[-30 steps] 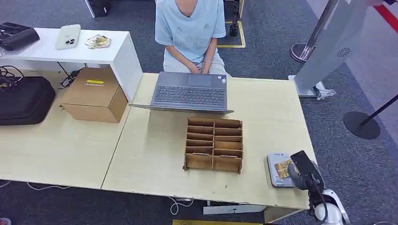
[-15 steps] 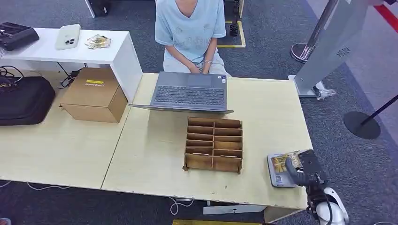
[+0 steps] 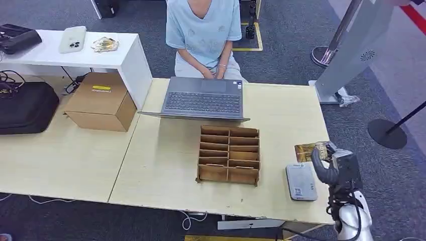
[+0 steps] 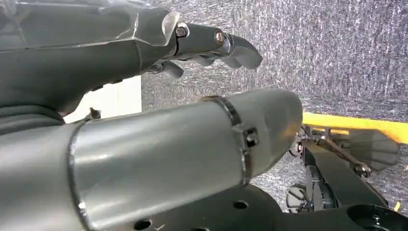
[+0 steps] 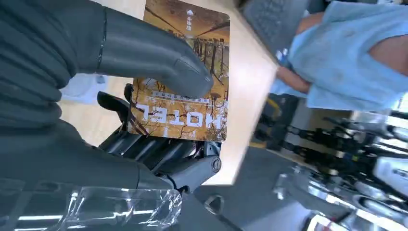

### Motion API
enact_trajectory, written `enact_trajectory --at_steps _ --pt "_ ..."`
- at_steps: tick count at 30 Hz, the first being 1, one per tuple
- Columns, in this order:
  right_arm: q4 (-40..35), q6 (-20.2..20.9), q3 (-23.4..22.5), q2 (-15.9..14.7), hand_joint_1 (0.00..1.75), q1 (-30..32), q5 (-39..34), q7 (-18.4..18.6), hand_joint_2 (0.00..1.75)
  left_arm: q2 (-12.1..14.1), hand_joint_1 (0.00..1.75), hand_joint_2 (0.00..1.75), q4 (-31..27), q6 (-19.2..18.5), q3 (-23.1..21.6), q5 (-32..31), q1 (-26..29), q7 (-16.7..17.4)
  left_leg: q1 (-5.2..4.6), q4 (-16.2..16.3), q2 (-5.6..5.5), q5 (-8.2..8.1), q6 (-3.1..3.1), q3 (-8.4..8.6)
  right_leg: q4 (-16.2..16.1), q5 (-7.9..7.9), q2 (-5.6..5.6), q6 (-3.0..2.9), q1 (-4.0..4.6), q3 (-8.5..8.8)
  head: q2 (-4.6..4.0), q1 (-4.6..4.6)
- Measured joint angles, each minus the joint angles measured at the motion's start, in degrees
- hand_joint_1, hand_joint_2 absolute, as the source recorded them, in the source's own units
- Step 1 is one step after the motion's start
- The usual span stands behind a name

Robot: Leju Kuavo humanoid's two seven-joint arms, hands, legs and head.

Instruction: Pass the card to the sensor for recognition and then transmit it.

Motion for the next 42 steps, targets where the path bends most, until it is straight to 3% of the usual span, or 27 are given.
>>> enact_trajectory --at_steps 3,6,11,15,19,23,31,42 --pt "-2.41 -6.8 3.31 0.0 1.75 -1.07 6.58 -2.35 1.75 -0.13 0.0 0.0 0.0 0.0 0.0 -0.02 -0.01 -0.02 0.01 0.0 0.01 0.0 -0.01 0.01 0.01 0.0 0.01 0.0 0.0 -0.01 0.0 0.0" --pt "-4.9 -15.49 7.19 0.0 1.75 -2.02 17.82 -2.85 1.75 -0.2 0.0 0.0 0.0 -0.02 0.0 -0.07 -0.08 -0.13 0.01 0.0 0.02 0.01 -0.01 0.01 0.02 0.0 0.01 -0.01 0.01 -0.01 0.0 0.0" --pt "-7.54 -27.83 13.68 -0.44 1.75 -3.85 38.89 1.58 1.75 -0.42 0.0 0.0 0.0 -0.18 0.0 -0.46 -0.25 -0.39 0.01 0.0 0.02 0.01 -0.01 0.0 0.02 0.0 0.01 0.0 0.01 -0.01 0.0 0.0" --pt "-8.16 -33.92 18.22 -0.94 1.75 -5.59 53.34 6.38 1.75 -0.46 0.0 0.0 0.0 -0.26 0.0 -1.23 -0.37 -0.7 0.01 0.0 0.03 0.01 -0.01 0.0 0.02 0.0 0.03 -0.01 0.01 0.0 0.0 0.0" --pt "-7.59 -34.94 22.4 -1.57 1.75 -8.5 58.65 9.54 1.75 -0.44 0.0 0.0 0.0 -0.28 -0.02 -2.42 -0.37 -1.07 0.0 0.0 0.03 0.02 -0.01 0.0 0.02 0.01 0.02 -0.01 0.0 0.0 0.0 0.0" --pt "-4.68 -34.64 25.85 -2.49 1.75 -13.97 59.2 10.11 1.75 -0.44 0.0 0.0 0.0 -0.5 0.0 -3.17 -0.38 -1.14 0.0 0.0 0.04 0.04 -0.01 0.01 0.02 0.08 0.05 -0.03 0.0 -0.01 0.0 -0.02" --pt "8.11 -27.86 32.23 -2.77 1.75 -30.85 59.31 10.35 1.75 -0.44 0.0 0.0 0.0 -0.96 -0.02 -3.15 -0.45 -1.05 0.01 0.0 0.04 0.2 -0.03 -0.04 0.05 0.2 0.04 -0.01 0.0 -0.05 0.0 -0.02" --pt "29.23 -19.27 38.18 2.88 1.75 -49.98 56.93 11.72 1.75 -0.42 0.0 0.0 0.0 -1.22 -0.02 -4.59 -0.51 -1.01 0.01 0.0 0.01 0.26 -0.07 -0.05 0.12 0.21 0.02 -0.01 0.01 -0.07 0.0 0.04"
